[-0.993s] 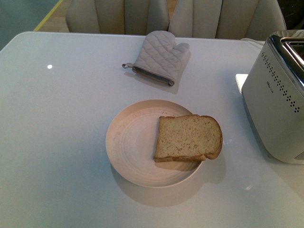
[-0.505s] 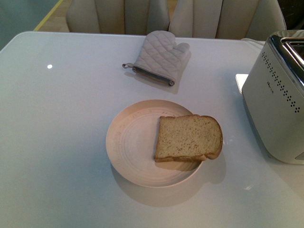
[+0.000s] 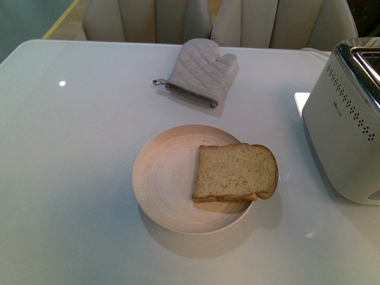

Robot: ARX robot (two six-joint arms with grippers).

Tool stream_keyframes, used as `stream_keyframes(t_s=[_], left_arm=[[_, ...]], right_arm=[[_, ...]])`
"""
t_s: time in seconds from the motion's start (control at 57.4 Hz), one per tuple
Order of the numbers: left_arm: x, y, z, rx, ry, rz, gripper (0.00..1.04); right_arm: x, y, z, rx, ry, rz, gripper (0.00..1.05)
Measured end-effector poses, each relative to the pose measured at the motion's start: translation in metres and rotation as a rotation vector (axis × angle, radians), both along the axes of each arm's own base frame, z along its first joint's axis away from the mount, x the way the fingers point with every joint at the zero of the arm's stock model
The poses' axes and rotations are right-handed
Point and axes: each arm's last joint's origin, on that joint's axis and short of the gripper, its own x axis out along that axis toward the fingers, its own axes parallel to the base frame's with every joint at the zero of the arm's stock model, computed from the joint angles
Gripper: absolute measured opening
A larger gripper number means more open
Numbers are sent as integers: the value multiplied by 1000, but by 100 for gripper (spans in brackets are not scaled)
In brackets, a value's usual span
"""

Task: Put bread into toaster

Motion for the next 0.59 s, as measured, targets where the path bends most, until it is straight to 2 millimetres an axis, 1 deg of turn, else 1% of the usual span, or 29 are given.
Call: stream_keyframes(t_s=[0.139,0.174,0.192,0.244,0.296,0.349,0.471,0.54,0.593], left_arm=[[0,0,0,0,0,0,95],[0,0,0,0,0,0,99],[0,0,0,2,0,0,99],[0,0,0,2,0,1,97],[0,0,0,2,0,0,97],[0,0,0,2,0,0,97],[0,0,0,2,0,0,97],[0,0,0,2,0,0,97],[0,0,0,2,0,0,97]], right_arm=[[0,0,0,0,0,0,96],[0,0,-1,21,65,-42,96],[0,0,-1,34,95,-54,96],[1,0,-4,72,283,-130,96],[3,1,-9,93,372,-133,96],[5,3,-11,114,399,-135,96],[14,11,-7,127,394,-91,96],[26,18,-4,134,408,-57,96],[41,27,-2,152,447,-10,96]])
